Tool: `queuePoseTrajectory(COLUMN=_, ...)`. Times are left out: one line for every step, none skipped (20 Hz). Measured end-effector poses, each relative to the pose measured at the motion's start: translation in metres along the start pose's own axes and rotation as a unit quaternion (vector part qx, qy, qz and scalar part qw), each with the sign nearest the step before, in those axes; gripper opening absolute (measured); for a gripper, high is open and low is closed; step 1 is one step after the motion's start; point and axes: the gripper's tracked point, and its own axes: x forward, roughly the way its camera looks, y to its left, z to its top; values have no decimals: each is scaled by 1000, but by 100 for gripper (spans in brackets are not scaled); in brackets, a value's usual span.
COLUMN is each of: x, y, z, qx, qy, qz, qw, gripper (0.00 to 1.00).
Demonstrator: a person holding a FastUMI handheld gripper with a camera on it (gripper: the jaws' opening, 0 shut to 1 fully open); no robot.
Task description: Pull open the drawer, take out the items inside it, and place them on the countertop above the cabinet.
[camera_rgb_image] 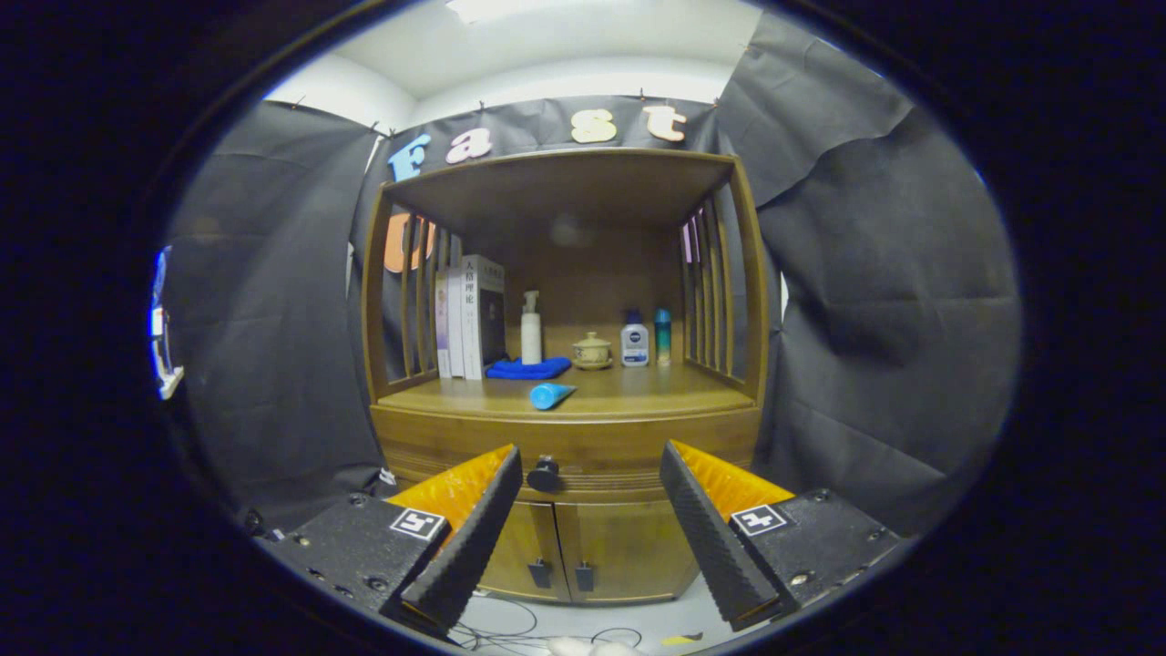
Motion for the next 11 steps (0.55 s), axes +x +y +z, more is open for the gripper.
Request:
queuePoseTrajectory(x=1, y=2, z=-5, qx=2, qy=7, qz=3, qw=1000, gripper=99)
queuePoseTrajectory(x=1, y=4, z=-5, qx=4, qy=8, qz=6, qw=1000, gripper=99)
queuePoseTrajectory(x=2, y=3, z=-3, qx=4, qy=5, qz=6, qw=1000, gripper=99)
queuePoseTrajectory(x=1, y=3, z=-2, qx=2, qy=4, qz=4, qw=1000, gripper=99)
queuePoseTrajectory(x=0, y=3, z=0, qx=1, qy=0, qz=4, qw=1000, gripper=99)
queuePoseTrajectory(x=-2, y=3, z=3, qx=2, qy=-3, qz=4, qw=1000, gripper=99)
queuePoseTrajectory(x=-3, y=3, z=6, qx=4, qy=-6, qz=5, qw=1000, gripper=99)
queuePoseTrajectory(x=-5, y=4, z=7, qx=6, qy=-8, qz=7, qw=1000, gripper=99)
queuePoseTrajectory(x=-5, y=3, z=9, qx=8, qy=-10, qz=7, qw=1000, gripper=99)
queuePoseTrajectory(x=-6, y=2, z=9, qx=8, qy=-10, qz=7, qw=1000, gripper=99)
queuePoseTrajectory(x=-5, y=0, z=7, qx=7, qy=-9, qz=5, qw=1000, gripper=99)
